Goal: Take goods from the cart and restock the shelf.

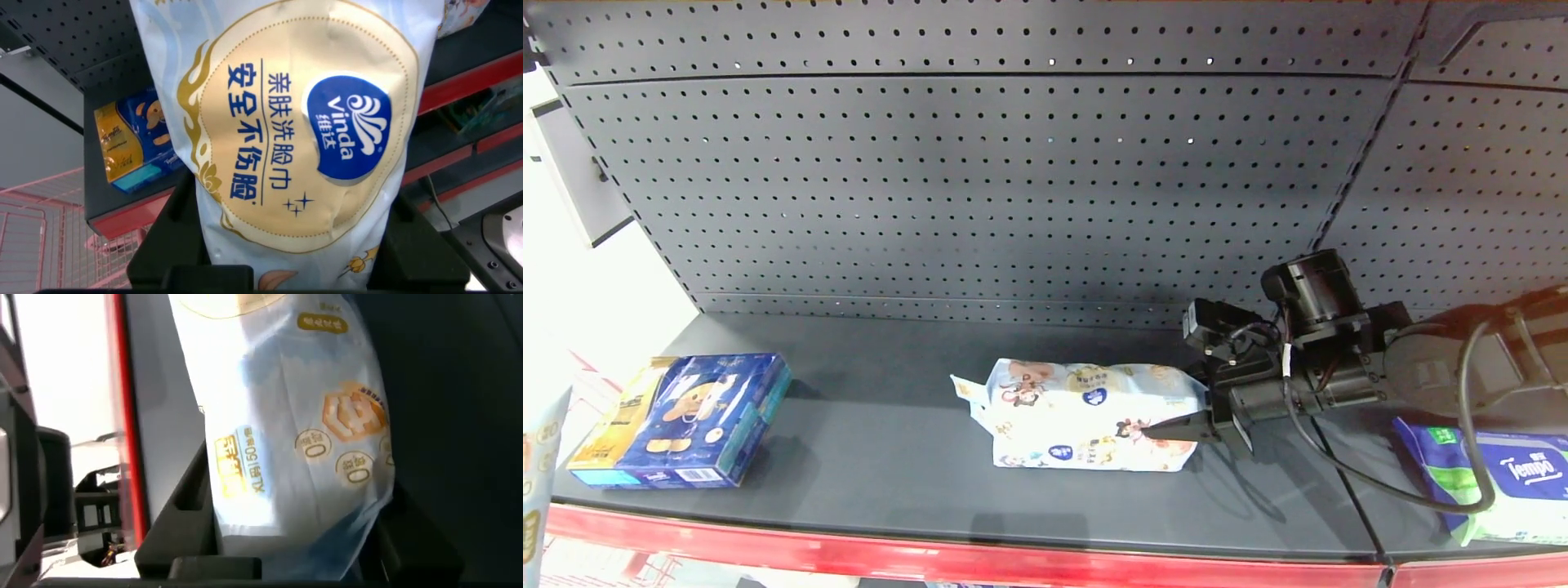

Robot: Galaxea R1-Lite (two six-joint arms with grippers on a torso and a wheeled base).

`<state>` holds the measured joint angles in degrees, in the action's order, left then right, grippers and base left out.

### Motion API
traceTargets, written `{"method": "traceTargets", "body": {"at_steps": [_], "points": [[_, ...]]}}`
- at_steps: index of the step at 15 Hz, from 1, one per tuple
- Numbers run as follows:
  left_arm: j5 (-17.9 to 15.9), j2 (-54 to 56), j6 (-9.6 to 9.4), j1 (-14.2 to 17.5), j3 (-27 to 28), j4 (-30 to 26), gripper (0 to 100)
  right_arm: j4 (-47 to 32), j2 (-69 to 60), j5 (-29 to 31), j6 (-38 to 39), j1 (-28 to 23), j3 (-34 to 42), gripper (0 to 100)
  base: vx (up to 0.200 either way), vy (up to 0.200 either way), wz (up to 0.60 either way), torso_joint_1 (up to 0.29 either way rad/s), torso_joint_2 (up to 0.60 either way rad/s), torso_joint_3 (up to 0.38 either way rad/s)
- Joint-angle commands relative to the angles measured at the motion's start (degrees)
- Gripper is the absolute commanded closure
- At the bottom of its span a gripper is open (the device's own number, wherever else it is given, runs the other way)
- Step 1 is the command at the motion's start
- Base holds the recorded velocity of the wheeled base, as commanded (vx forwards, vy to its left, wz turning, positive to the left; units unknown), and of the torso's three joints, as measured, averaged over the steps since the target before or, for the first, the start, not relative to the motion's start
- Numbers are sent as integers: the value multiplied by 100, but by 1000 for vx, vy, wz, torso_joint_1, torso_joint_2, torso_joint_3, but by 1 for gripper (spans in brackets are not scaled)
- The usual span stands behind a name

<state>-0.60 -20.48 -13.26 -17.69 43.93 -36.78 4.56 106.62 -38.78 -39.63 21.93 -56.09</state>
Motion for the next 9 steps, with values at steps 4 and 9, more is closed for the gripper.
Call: {"method": "traceTargets", "body": {"at_steps": [4,9], "points": [[-11,0,8,2,19,4,100,10,-792,55,-9,154,845,100,0,0,0,0,0,0],[-28,-26,8,2,19,22,100,19,-1143,318,8,373,1531,100,0,0,0,0,0,0]]}}
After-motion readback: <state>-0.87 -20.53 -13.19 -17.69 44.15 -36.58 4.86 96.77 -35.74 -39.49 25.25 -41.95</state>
